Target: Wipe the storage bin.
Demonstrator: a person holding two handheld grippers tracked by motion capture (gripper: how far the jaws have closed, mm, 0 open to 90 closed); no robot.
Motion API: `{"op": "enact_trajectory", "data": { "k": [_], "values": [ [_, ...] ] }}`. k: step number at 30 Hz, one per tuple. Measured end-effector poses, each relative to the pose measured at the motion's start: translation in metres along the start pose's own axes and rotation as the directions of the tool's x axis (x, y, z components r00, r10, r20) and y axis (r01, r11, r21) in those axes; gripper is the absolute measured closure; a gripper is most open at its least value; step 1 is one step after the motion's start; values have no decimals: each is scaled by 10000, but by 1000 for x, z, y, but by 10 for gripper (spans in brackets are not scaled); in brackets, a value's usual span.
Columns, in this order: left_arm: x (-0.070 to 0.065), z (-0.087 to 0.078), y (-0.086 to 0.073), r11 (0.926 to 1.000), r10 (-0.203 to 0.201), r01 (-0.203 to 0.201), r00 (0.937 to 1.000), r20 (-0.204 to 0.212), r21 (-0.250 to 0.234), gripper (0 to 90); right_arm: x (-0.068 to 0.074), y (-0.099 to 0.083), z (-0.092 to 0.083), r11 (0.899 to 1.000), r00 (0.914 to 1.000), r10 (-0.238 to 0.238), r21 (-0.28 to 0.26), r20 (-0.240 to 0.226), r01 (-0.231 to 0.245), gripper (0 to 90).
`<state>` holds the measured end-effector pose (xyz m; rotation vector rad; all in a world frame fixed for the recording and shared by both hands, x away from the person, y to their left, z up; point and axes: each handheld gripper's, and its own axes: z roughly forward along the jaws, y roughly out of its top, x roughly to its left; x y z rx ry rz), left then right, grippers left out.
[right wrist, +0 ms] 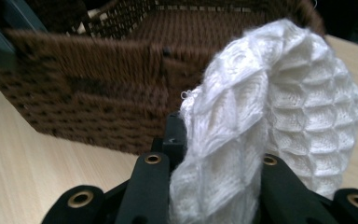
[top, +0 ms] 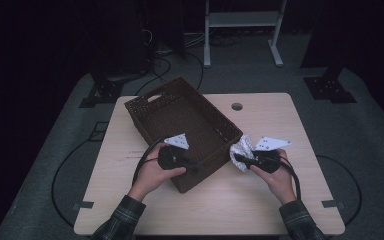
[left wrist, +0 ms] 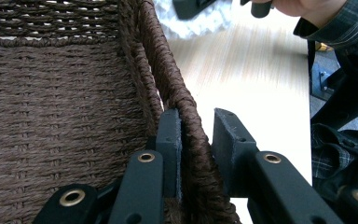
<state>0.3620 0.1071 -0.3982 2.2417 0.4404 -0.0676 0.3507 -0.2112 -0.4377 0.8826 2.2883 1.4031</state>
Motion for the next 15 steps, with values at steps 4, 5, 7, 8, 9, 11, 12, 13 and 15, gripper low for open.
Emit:
{"op": "enact_trajectory", "data": {
  "k": [4,5,7,8,9,11,12,13,15],
  "values": [
    [0,0,0,10000,-24,24,10000,-1,6,717,4,8,-6,9994,9998,-177,-308,-11,176,752],
    [0,0,0,10000,-27,27,10000,1,4,717,5,10,-8,9990,9997,-264,-365,10,264,752],
    [0,0,0,10000,-28,28,10000,-5,-17,717,6,11,-9,9986,9995,-314,-431,1,314,752],
    [0,0,0,10000,8,-8,10000,-2,22,717,7,12,-9,9985,9995,-320,-455,14,320,751],
    [0,0,0,10000,1,-1,10000,-3,8,717,8,13,-10,9979,9993,-370,-532,45,372,752],
    [0,0,0,10000,-27,27,10000,1,4,717,10,15,-11,9971,9987,-495,-578,79,499,752],
    [0,0,0,10000,-29,29,10000,9,1,717,11,15,-12,9965,9986,-511,-652,108,517,752],
    [0,0,0,10000,4,-4,10000,10,24,717,12,16,-13,9962,9988,-488,-721,56,490,752],
    [0,0,0,10000,-26,26,10000,3,6,717,14,18,-14,9947,9983,-572,-857,65,575,752]
  ]
}}
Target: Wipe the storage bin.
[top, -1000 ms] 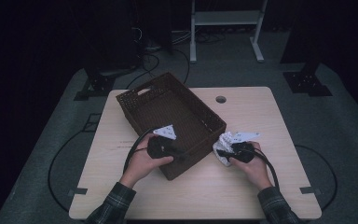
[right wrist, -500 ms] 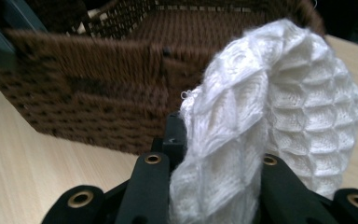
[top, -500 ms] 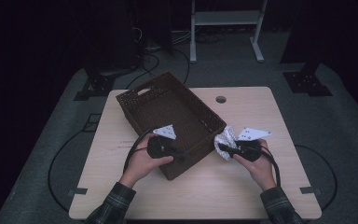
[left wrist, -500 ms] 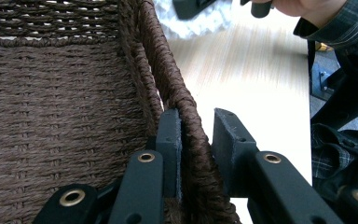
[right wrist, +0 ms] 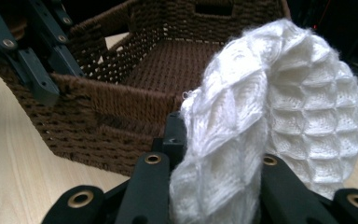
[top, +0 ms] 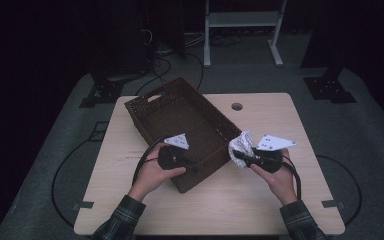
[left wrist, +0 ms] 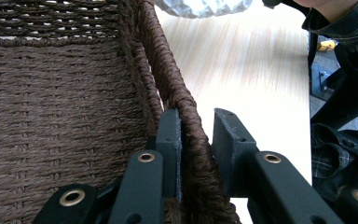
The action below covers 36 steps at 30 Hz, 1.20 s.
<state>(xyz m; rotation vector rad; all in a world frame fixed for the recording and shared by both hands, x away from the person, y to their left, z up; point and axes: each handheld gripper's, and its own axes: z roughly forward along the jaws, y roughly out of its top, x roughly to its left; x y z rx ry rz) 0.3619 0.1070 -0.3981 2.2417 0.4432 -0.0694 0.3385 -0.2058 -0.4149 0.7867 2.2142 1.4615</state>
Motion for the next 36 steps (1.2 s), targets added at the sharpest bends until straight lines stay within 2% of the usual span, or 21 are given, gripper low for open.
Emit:
{"op": "enact_trajectory", "data": {
  "k": [5,20,24,36],
  "values": [
    [0,0,0,10000,28,-28,10000,-9,1,717,2,-1,4,10000,9999,-62,70,-139,63,752],
    [0,0,0,10000,4,-4,10000,-10,-2,717,-4,-22,28,9953,9985,404,898,-368,-370,753],
    [0,0,0,10000,-2,2,10000,-5,2,717,-4,-24,31,9942,9983,392,1018,-427,-347,752],
    [0,0,0,10000,-1,1,10000,1,7,717,-3,-37,44,9825,9977,396,1838,-551,-288,751]
  ]
}}
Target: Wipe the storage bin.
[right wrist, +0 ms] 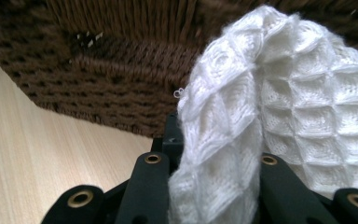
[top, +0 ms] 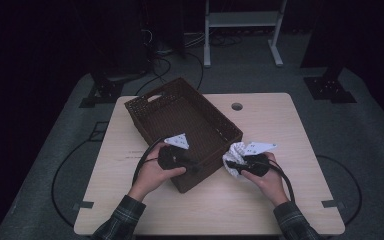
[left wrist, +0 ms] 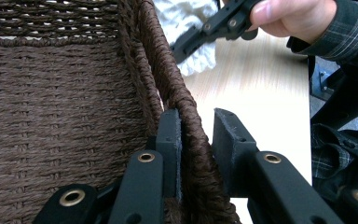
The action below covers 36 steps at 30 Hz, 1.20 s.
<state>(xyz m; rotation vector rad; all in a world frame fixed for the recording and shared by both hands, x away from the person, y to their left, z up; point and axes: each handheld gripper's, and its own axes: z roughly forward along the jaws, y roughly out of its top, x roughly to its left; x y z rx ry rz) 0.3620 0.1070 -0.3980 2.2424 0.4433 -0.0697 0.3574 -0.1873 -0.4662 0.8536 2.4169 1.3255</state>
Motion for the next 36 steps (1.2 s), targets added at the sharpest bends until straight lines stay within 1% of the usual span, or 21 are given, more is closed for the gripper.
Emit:
{"op": "enact_trajectory", "data": {
  "k": [6,10,13,23,29,32,36],
  "values": [
    [0,0,0,10000,-33,33,10000,11,0,717,3,-3,9,9990,9999,-45,435,-124,51,751],
    [0,0,0,10000,-24,24,10000,12,-2,717,5,-5,12,9984,9998,-105,558,-173,114,751],
    [0,0,0,10000,-4,4,10000,10,-4,717,6,-4,8,9991,9998,-65,416,-194,73,750],
    [0,0,0,10000,-2,2,10000,13,-1,718,13,8,-12,9992,9993,-342,-213,-180,338,747],
    [0,0,0,10000,-1,1,10000,15,-7,718,15,13,-20,9978,9986,-516,-410,-74,513,747],
    [0,0,0,10000,5,-5,10000,17,3,718,16,16,-25,9965,9984,-562,-629,-64,557,747],
    [0,0,0,10000,3,-3,10000,17,6,718,19,22,-35,9921,9981,-615,-1096,-64,604,747]
  ]
}}
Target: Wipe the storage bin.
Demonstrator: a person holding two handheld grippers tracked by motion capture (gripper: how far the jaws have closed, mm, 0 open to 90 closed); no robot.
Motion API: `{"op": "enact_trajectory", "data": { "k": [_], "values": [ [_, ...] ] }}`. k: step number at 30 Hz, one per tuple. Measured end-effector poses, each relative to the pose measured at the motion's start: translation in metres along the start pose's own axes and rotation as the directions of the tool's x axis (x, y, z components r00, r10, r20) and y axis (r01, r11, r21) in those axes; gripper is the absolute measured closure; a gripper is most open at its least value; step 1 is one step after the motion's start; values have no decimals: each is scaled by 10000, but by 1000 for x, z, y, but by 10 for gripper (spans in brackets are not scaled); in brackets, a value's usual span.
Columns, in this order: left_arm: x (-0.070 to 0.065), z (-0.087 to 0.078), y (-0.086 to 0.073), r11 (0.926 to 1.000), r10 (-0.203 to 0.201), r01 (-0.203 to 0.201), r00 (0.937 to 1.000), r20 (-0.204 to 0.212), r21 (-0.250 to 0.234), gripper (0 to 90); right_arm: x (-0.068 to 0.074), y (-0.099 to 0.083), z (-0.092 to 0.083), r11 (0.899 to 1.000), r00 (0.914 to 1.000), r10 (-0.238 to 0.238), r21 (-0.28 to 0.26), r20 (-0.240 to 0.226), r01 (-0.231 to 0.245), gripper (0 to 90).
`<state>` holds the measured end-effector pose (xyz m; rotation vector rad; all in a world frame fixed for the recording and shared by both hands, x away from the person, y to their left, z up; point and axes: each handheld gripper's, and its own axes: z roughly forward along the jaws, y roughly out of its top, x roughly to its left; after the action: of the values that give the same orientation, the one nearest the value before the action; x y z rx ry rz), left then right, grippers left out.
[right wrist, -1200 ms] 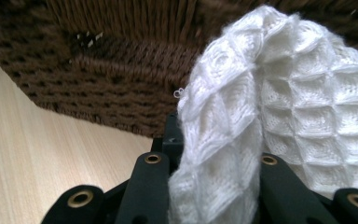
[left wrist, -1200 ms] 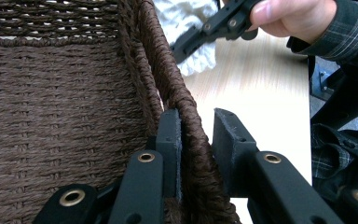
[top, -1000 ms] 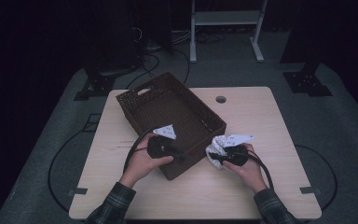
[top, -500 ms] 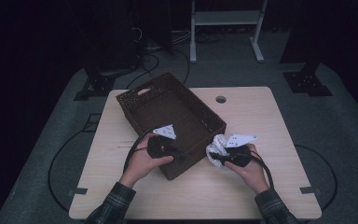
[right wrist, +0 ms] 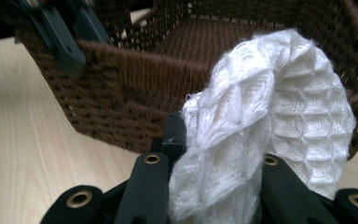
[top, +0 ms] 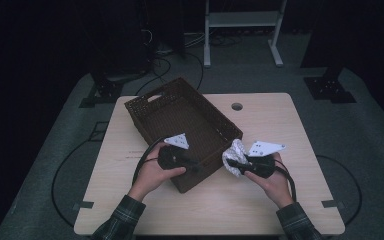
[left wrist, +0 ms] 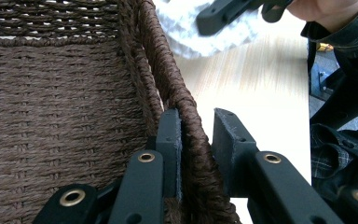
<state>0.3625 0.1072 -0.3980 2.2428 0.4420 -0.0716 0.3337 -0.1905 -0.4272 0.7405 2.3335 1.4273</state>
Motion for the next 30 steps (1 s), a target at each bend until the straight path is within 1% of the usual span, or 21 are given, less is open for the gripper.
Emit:
{"op": "enact_trajectory", "data": {
  "k": [7,10,12,13,16,17,19,23,30],
  "values": [
    [0,0,0,10000,-4,4,10000,10,-1,718,6,11,-10,9983,9998,-186,-556,-53,183,748],
    [0,0,0,10000,-16,16,10000,17,-4,718,10,15,-13,9964,9995,-279,-808,-154,266,748],
    [0,0,0,10000,-15,15,10000,15,-6,718,13,19,-13,9950,9989,-357,-943,-313,326,748],
    [0,0,0,10000,-14,14,10000,16,-6,718,14,19,-12,9949,9987,-380,-942,-345,347,748],
    [0,0,0,10000,-73,73,10000,28,-6,718,17,18,-7,9960,9980,-450,-797,-437,414,748],
    [0,0,0,10000,-21,21,10000,10,-1,718,17,17,-5,9965,9979,-446,-724,-468,412,748],
    [0,0,0,10000,-64,64,10000,18,-5,718,17,13,1,9980,9978,-359,-540,-551,329,749],
    [0,0,0,10000,-20,20,10000,16,0,718,16,5,11,9995,9976,-251,-210,-649,238,751],
    [0,0,0,10000,-22,22,10000,19,0,718,16,-5,25,9992,9966,-112,366,-813,142,752]
  ]
}}
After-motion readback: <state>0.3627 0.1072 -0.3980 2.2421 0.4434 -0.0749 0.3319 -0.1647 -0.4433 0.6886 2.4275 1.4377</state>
